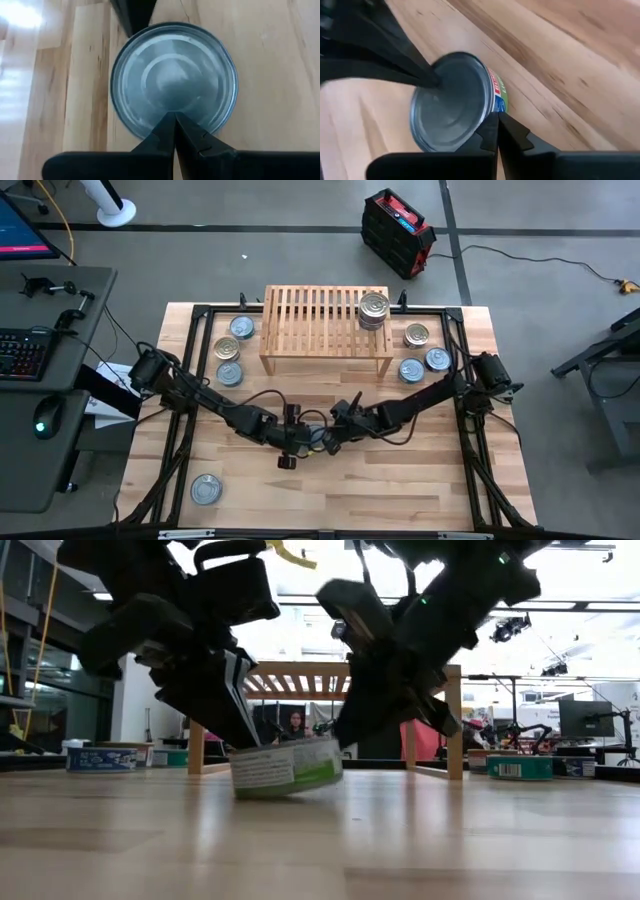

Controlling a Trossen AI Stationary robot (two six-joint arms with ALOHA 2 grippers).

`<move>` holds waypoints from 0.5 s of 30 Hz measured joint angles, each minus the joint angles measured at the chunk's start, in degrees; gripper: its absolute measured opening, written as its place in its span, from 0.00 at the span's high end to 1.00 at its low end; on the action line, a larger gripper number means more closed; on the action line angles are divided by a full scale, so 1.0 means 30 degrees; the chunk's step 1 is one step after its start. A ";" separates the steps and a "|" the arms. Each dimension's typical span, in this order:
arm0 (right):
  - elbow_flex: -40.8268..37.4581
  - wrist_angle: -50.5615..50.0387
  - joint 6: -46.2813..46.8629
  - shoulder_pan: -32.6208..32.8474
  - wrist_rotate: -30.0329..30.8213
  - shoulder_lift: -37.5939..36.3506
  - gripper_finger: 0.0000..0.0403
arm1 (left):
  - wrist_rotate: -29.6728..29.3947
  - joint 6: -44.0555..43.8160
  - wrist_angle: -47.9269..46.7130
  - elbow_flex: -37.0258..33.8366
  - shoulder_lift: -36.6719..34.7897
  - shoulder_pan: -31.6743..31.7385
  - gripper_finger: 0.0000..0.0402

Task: Stack canned seafood by type on shelf
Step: Put the green tuna can on the shelf

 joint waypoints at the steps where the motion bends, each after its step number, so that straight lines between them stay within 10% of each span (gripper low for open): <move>1: 0.0234 -0.0003 -0.0333 -0.0006 0.0075 -0.0007 1.00 | 0.0034 -0.0031 0.0006 -0.0008 0.0007 -0.0008 1.00; 15: 0.2186 0.0495 -0.3965 0.0010 -0.1609 -0.0537 1.00 | -0.0642 -0.3448 0.0056 -0.0045 0.0007 -0.0060 1.00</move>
